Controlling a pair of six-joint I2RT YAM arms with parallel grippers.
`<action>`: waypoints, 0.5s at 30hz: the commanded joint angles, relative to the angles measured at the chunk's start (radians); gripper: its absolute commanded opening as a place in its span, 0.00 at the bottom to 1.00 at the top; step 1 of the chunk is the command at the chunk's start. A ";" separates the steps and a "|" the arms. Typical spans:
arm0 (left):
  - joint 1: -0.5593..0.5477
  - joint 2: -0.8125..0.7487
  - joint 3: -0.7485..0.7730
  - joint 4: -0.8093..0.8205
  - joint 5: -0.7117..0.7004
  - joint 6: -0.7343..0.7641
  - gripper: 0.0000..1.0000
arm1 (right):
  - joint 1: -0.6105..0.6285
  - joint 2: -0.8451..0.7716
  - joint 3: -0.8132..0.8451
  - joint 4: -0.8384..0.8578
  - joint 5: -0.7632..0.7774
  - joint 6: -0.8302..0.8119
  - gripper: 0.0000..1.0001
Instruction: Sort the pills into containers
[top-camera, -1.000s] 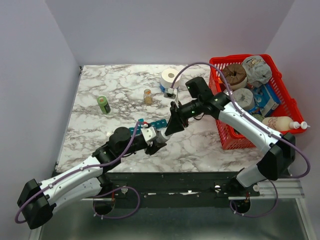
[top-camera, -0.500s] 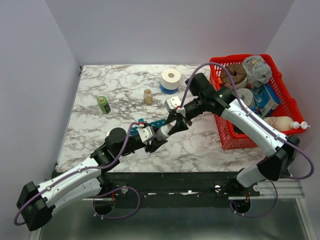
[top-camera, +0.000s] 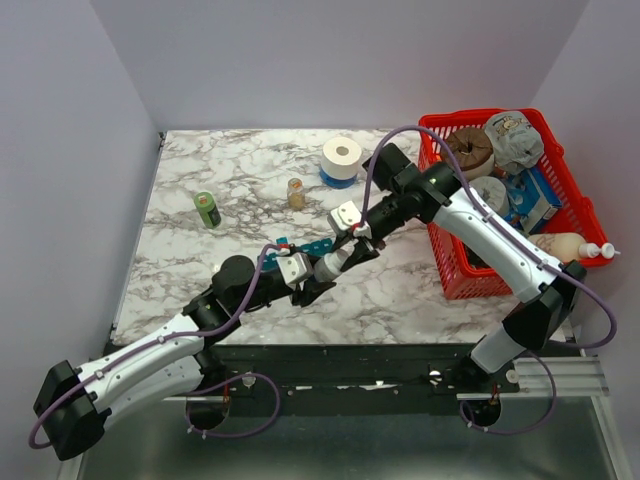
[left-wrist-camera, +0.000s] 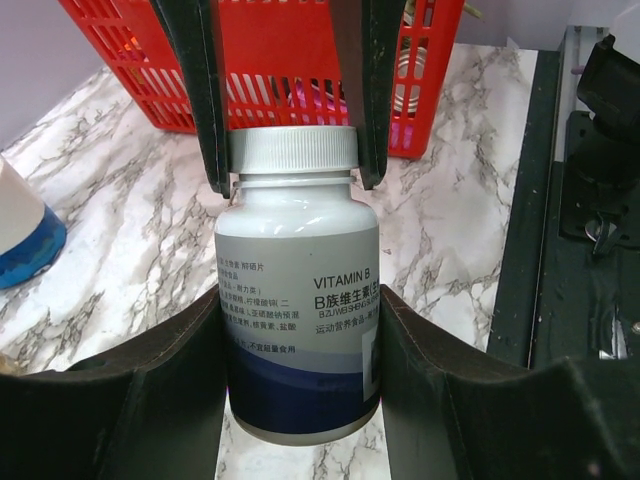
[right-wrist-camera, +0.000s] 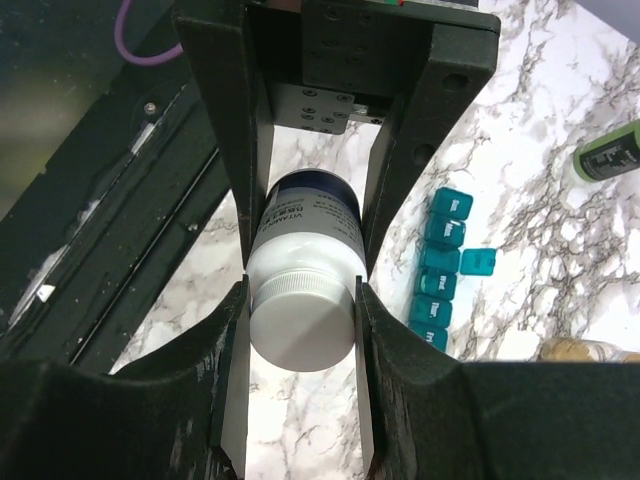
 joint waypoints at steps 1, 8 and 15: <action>0.002 0.008 -0.021 0.006 0.020 -0.022 0.00 | -0.012 0.044 0.068 -0.076 -0.030 0.039 0.30; 0.002 0.043 -0.024 0.039 0.015 -0.042 0.00 | -0.006 0.095 0.135 -0.072 -0.113 0.266 0.26; 0.002 0.103 -0.003 0.062 0.022 -0.036 0.00 | 0.061 0.062 0.137 -0.024 -0.018 0.334 0.24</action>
